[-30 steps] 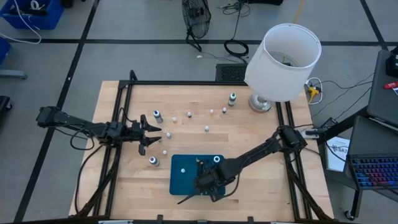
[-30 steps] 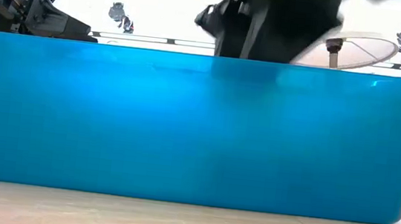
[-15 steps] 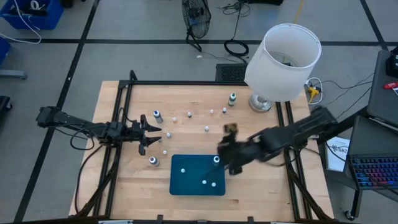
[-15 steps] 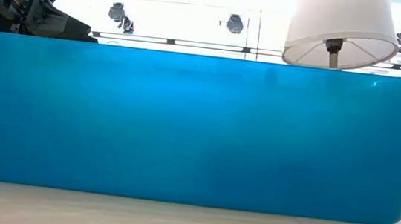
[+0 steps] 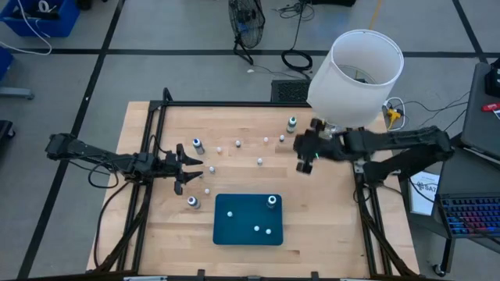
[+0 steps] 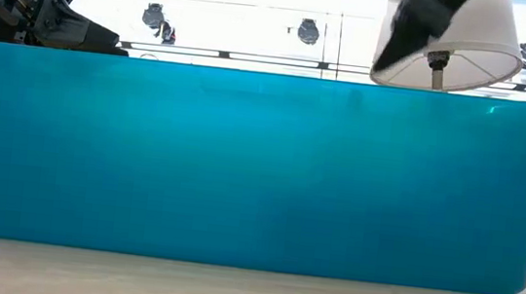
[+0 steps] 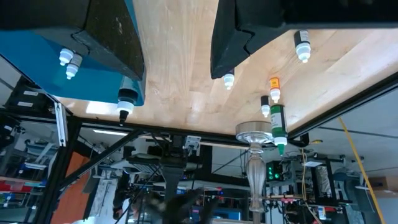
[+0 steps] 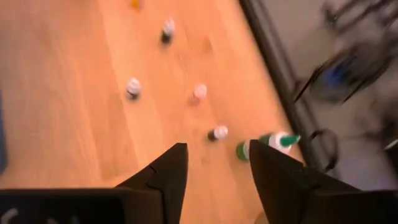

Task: Pick & Place food coloring
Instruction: Put the large green food coloring bottle into the blue container

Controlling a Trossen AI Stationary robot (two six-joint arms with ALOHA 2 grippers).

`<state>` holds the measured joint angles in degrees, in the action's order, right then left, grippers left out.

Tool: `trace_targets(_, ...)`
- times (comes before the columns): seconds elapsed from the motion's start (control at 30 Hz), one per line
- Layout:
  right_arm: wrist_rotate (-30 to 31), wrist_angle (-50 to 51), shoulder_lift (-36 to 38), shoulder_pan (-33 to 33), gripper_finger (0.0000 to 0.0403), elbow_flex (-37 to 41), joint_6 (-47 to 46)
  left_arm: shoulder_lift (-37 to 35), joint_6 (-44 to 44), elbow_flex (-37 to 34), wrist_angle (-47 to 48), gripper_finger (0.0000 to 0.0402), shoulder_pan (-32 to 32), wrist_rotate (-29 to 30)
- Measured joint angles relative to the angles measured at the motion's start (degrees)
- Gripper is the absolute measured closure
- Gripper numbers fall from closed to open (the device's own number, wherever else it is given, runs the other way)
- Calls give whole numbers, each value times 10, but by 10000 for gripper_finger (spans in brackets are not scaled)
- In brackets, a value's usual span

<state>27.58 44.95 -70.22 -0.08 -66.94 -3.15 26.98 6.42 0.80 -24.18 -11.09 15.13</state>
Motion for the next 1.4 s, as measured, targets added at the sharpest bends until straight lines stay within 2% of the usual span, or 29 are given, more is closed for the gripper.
trace_targets(0.13,-88,-39,-20,-127,210,8,52,0,0,0,0,215,0,0)
trace_targets(0.37,-124,-129,-76,-292,175,9,161,0,0,0,0,215,0,0)
trace_targets(0.47,-168,-133,-106,-355,175,9,164,0,0,0,0,215,0,0)
trace_targets(0.6,-220,-130,-139,-401,178,9,120,0,0,0,0,215,0,0)
trace_targets(0.8,-233,-143,-158,-394,171,9,112,0,0,0,1,215,0,0)
trace_targets(1.4,-232,-187,-159,-276,175,9,49,0,0,0,1,215,0,0)
